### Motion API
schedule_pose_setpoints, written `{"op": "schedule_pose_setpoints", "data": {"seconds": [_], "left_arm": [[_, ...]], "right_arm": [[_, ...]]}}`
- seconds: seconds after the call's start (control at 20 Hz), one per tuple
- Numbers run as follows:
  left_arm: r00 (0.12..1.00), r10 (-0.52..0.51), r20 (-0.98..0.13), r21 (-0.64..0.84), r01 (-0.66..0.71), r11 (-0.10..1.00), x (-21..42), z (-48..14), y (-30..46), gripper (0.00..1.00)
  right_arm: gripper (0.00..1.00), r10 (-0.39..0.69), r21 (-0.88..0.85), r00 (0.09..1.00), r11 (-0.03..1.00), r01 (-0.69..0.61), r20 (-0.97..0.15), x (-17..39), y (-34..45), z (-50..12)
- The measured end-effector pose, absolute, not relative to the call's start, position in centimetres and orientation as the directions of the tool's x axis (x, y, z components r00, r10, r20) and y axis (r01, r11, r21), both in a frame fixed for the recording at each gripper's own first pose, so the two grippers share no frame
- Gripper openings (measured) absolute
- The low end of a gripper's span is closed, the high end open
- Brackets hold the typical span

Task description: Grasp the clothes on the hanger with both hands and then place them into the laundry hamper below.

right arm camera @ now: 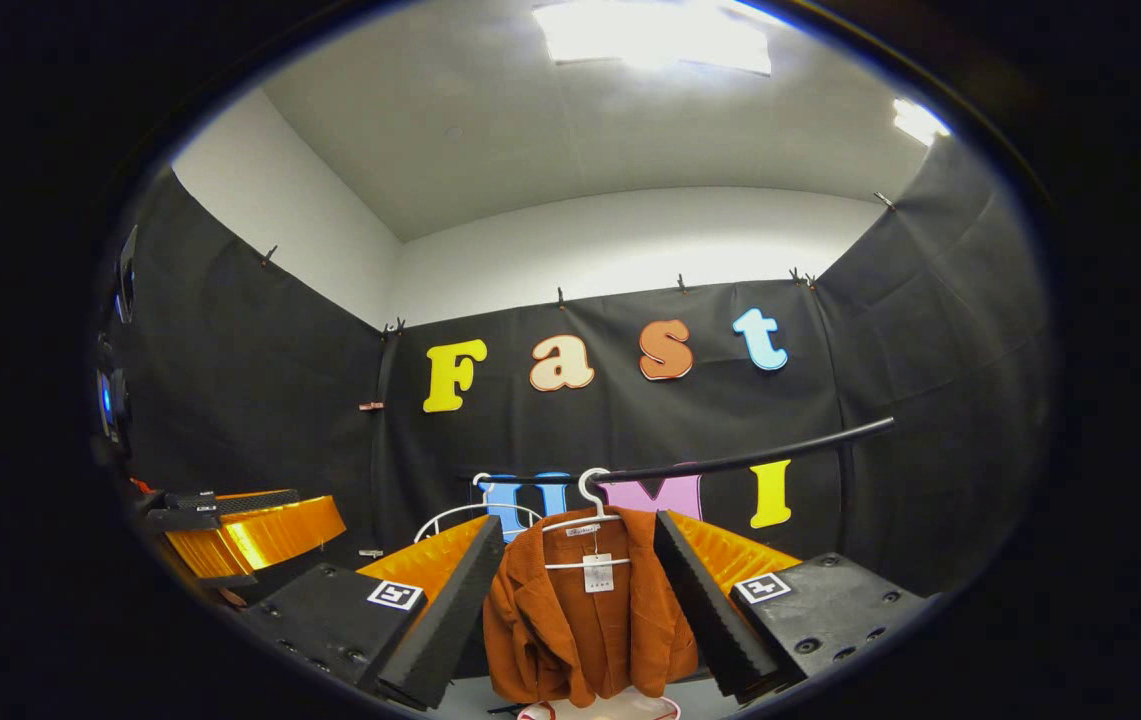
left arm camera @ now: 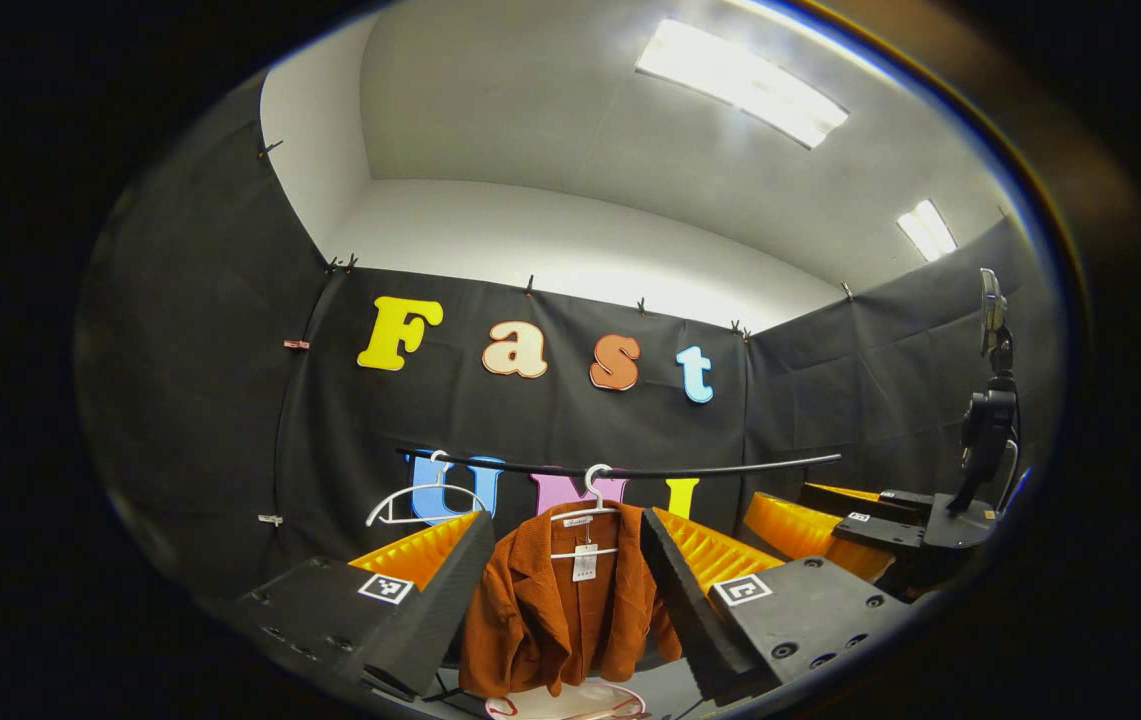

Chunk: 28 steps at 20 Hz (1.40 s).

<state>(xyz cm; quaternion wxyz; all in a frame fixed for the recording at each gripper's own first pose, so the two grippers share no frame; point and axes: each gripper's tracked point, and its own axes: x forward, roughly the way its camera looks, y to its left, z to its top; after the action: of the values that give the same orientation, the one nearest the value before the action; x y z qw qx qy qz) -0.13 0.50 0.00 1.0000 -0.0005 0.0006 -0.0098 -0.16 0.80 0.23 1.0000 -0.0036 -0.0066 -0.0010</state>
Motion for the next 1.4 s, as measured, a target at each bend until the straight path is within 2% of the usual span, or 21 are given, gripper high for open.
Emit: {"op": "schedule_pose_setpoints", "data": {"seconds": [0.5, 0.8, 1.15, 1.4], "left_arm": [[0.999, -0.052, -0.016, -0.021, 0.052, 0.998, 0.5, -0.9, 1.4, 0.93], [0.995, -0.092, -0.03, -0.04, 0.091, 0.995, 1.3, -1.8, 3.0, 0.93], [0.988, -0.136, -0.072, -0.087, 0.129, 0.988, 2.8, -4.4, 3.6, 0.93], [0.982, -0.152, -0.108, -0.083, 0.143, 0.986, 5.4, -7.0, 3.1, 0.93]], "right_arm": [[0.97, -0.035, -0.032, 0.999, 0.999, 0.035, 0.007, 0.1, 1.4, -0.5], [0.97, -0.09, -0.049, 0.996, 0.995, 0.09, 0.001, 0.3, 1.7, -1.2], [0.97, -0.159, -0.087, 0.987, 0.984, 0.156, -0.033, 0.2, 0.8, -3.4], [0.97, -0.188, -0.091, 0.98, 0.979, 0.182, -0.058, 2.5, -1.1, -5.7]]}}
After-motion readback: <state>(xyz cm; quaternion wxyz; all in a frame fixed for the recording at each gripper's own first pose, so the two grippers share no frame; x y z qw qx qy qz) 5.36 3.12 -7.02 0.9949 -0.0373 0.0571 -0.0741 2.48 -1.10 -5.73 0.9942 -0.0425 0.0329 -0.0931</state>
